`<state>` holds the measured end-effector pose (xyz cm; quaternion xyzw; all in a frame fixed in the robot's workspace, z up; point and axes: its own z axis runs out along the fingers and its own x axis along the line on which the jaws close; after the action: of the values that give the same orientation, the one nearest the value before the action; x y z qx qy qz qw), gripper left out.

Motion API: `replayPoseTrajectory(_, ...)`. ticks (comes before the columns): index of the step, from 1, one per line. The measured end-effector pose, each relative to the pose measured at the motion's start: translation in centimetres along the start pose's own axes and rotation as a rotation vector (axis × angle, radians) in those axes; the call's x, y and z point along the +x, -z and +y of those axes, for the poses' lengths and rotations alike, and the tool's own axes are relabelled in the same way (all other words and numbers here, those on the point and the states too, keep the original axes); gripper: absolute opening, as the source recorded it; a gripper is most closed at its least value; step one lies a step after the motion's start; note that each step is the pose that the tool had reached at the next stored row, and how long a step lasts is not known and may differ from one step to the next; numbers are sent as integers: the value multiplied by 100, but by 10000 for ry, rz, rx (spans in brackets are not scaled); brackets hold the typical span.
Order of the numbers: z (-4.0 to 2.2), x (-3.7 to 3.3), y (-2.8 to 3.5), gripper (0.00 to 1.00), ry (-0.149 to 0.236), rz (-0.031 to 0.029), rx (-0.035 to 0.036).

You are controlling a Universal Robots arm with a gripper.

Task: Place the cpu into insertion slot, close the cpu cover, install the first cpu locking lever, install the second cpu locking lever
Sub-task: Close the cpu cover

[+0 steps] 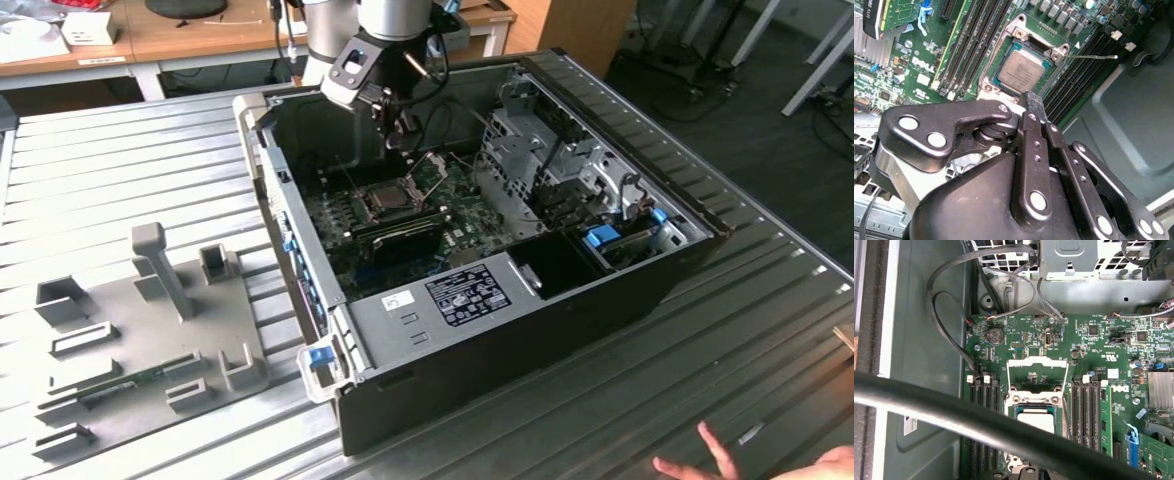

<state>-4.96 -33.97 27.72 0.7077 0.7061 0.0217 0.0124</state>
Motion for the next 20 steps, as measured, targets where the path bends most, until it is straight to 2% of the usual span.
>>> replayPoseTrajectory(8, 10, 0, 2, 11, 0, -1, 2)
replayPoseTrajectory(20, 85, 0, -7, 11, 0, 0, 1)
